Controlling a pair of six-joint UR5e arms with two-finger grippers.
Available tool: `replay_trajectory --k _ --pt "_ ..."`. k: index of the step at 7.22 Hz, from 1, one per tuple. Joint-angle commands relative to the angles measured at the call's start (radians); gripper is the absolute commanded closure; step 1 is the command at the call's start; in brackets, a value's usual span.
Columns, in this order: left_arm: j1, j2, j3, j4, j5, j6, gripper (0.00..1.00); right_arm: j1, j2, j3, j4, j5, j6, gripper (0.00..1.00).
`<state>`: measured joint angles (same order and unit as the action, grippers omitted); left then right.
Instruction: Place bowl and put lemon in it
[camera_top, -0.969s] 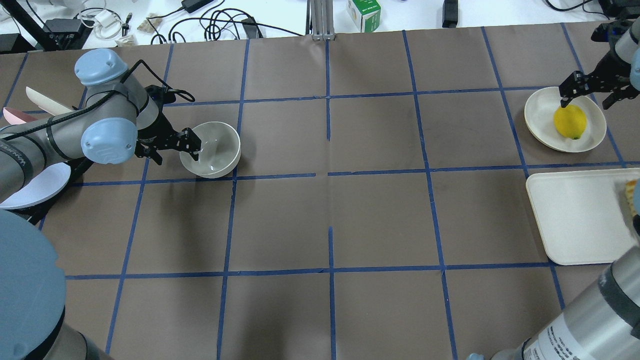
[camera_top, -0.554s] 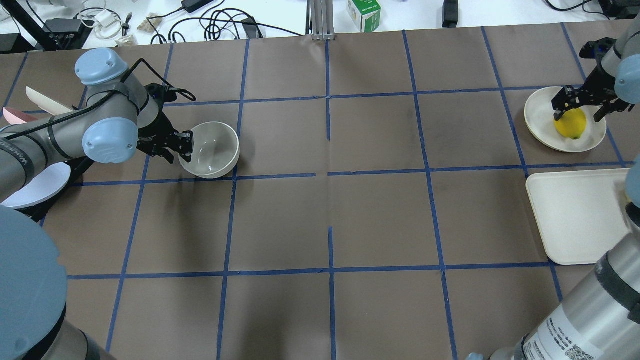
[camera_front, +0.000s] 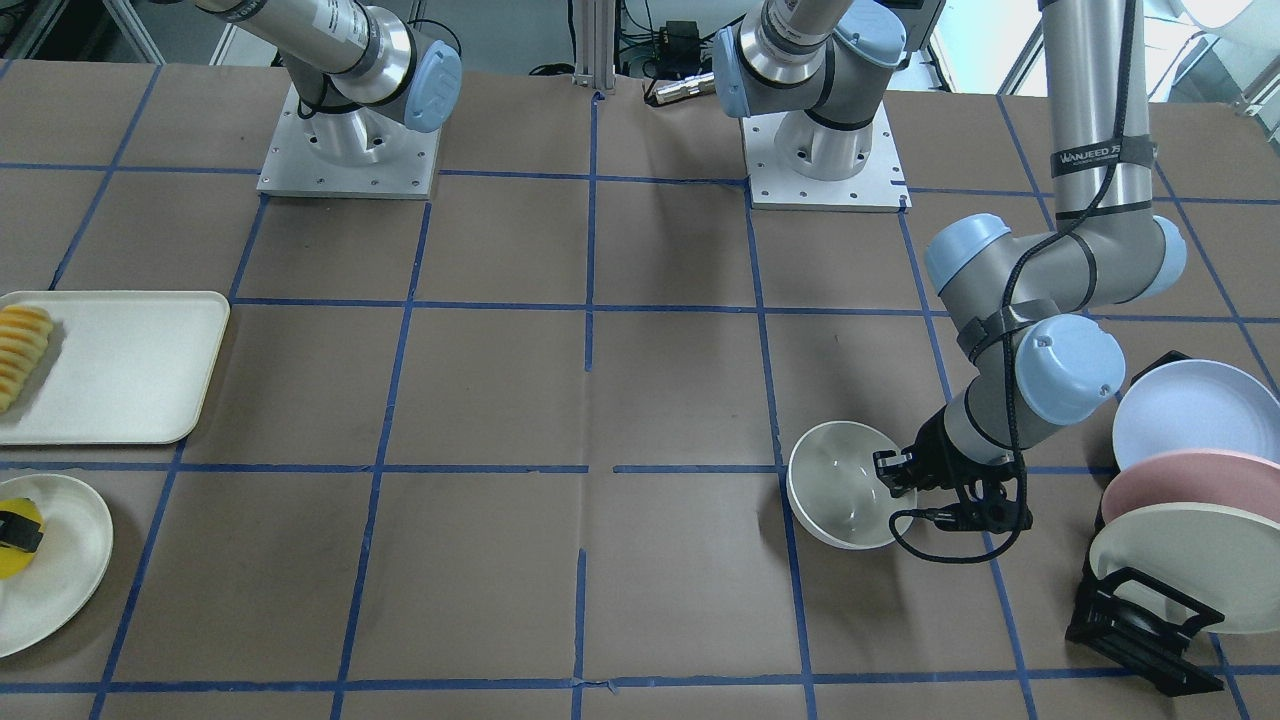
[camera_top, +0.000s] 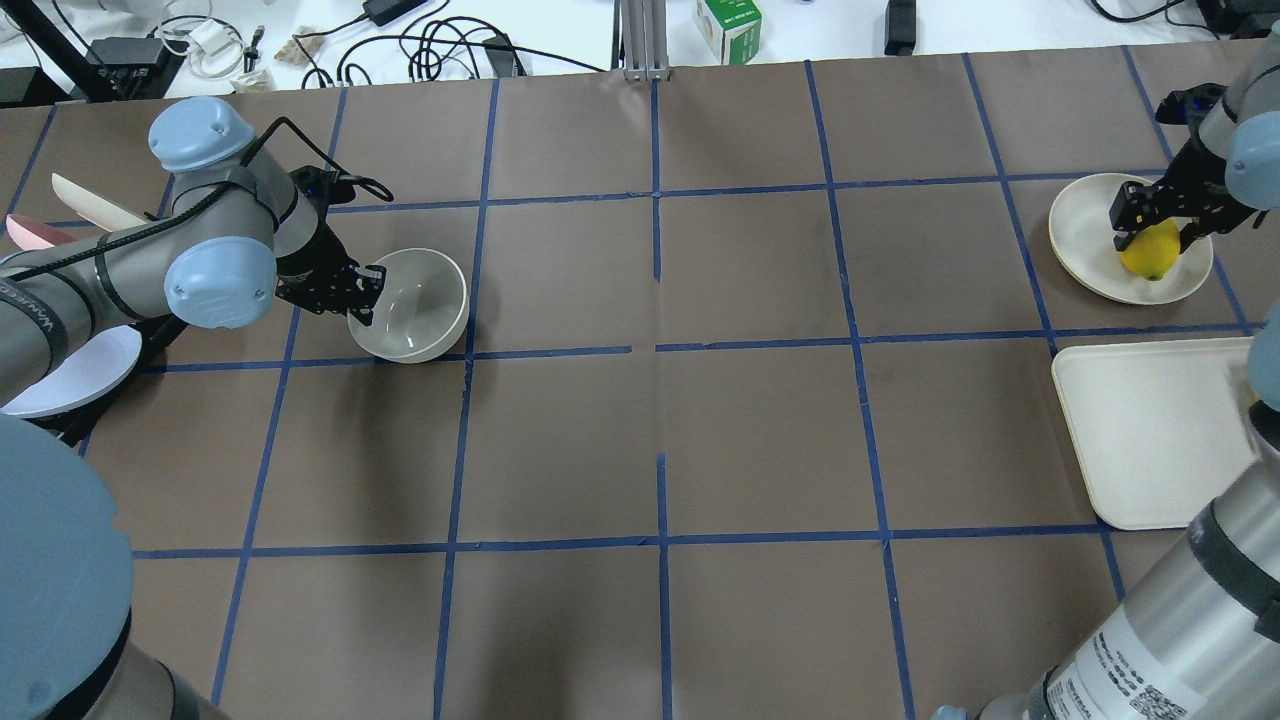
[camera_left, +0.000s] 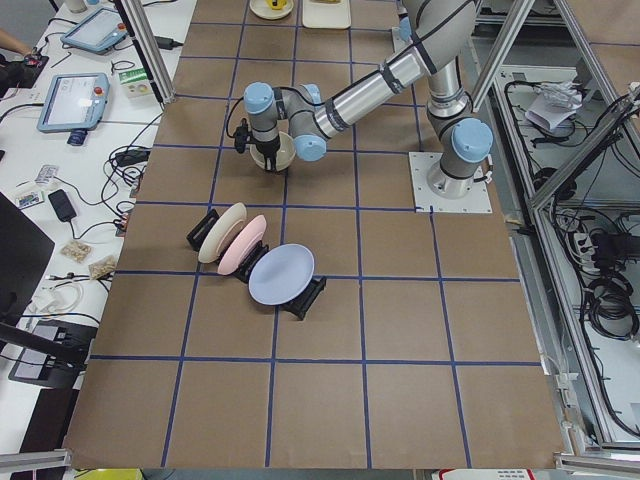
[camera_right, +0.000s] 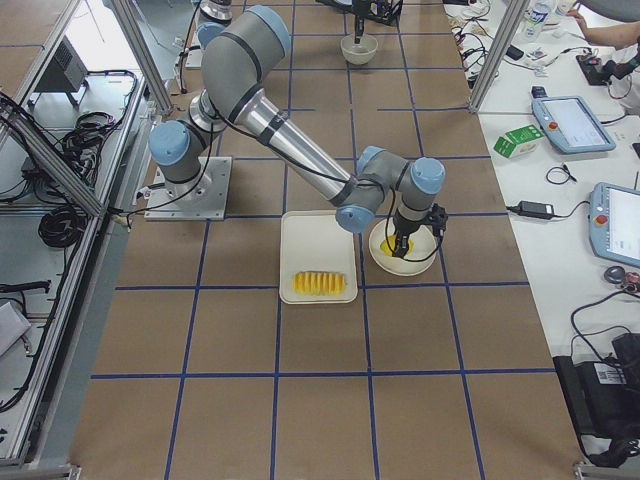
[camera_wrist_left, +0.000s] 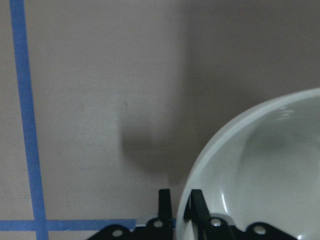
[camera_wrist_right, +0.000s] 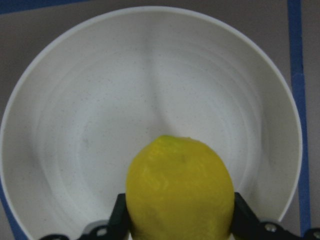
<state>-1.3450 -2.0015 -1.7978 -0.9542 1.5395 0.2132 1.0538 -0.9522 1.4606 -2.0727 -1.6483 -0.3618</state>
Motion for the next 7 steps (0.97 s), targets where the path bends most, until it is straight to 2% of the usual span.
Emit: replay_trajectory --k 1,2,3,4,7 --pt "-0.002 0.016 0.001 0.000 -0.018 0.000 1.00 0.002 -0.077 -0.002 0.105 0.001 0.004 1.00" --pt "-0.018 0.036 0.009 -0.005 -0.083 -0.012 1.00 0.006 -0.136 0.000 0.162 0.013 0.007 1.00" --pt "-0.025 0.053 0.011 -0.017 -0.113 -0.023 1.00 0.024 -0.217 -0.002 0.233 0.021 0.007 1.00" --pt "-0.040 0.073 0.005 -0.023 -0.139 -0.053 1.00 0.066 -0.268 -0.006 0.305 0.065 0.026 1.00" --pt "-0.306 0.057 0.011 0.014 -0.144 -0.442 1.00 0.190 -0.332 -0.006 0.333 0.074 0.131 1.00"
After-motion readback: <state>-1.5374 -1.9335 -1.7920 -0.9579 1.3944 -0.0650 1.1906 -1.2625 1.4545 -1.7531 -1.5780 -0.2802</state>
